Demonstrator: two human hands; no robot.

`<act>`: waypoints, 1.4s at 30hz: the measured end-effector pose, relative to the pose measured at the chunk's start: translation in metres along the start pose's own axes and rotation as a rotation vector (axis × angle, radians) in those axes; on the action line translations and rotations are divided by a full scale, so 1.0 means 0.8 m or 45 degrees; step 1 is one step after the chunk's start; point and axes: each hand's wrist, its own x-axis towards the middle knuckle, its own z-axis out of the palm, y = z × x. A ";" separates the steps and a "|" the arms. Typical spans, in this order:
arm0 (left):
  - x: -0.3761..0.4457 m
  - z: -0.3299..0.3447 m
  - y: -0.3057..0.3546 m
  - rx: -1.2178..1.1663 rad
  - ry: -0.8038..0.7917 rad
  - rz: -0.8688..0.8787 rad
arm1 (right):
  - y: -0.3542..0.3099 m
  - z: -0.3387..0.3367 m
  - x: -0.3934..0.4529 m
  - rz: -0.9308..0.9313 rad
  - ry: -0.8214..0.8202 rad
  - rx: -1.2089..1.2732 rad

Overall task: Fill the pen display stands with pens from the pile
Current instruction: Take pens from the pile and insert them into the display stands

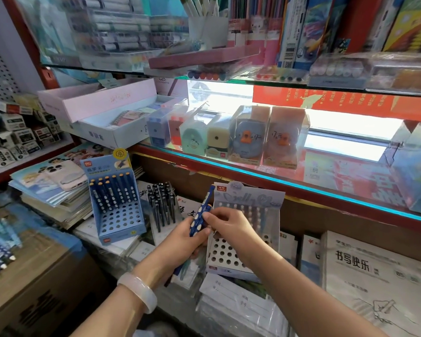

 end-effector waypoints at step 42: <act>0.003 -0.274 -0.031 -0.336 0.809 0.071 | -0.054 0.244 0.239 -0.363 0.007 -0.721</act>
